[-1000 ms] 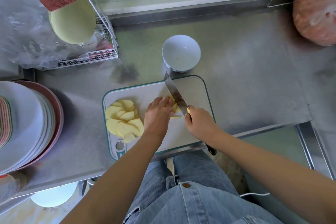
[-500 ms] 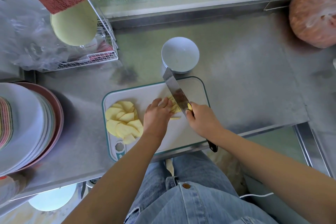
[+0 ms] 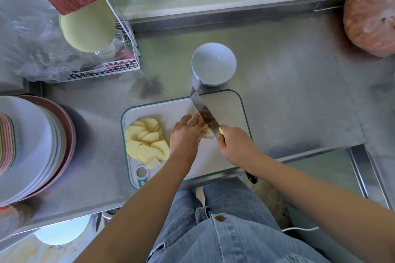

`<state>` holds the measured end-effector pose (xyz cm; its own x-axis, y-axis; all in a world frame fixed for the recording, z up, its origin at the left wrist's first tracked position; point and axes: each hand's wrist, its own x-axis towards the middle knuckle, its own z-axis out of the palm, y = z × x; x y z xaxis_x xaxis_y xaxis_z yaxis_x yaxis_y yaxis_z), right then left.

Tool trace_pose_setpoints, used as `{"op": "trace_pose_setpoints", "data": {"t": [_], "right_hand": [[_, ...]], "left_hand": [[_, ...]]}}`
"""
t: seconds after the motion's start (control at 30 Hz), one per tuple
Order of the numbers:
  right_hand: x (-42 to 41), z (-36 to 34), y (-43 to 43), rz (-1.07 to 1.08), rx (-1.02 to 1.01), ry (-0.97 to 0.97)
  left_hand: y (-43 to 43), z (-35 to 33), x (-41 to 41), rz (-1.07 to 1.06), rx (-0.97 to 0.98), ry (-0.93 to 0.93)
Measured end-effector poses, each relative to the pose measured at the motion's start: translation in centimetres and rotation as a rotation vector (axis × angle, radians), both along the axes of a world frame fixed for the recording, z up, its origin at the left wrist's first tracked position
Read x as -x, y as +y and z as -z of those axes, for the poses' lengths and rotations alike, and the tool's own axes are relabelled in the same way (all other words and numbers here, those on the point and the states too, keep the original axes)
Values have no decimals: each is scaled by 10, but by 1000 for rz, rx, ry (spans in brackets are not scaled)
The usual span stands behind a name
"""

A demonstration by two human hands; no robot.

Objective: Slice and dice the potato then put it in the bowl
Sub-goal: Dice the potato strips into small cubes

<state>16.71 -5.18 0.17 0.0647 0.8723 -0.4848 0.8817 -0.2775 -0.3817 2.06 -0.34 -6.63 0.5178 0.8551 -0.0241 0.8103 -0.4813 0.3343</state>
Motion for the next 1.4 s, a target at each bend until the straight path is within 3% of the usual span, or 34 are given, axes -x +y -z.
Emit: {"op": "trace_pose_setpoints", "data": {"t": [0.3,0.5,0.97,1.4], "right_hand": [[10,16,-7,55,-25,-31],[-4,4,-1,75,-62,40],[5,-20,0,-10,-8,-37],[14,-3,0,-52,26,-69]], "left_hand": [[0,4,2,34,35,95],[-3,-12,0,-91,85,-69],[-5,-13,8,-210,99,-179],[-3,-7,8,-163,67,-255]]}}
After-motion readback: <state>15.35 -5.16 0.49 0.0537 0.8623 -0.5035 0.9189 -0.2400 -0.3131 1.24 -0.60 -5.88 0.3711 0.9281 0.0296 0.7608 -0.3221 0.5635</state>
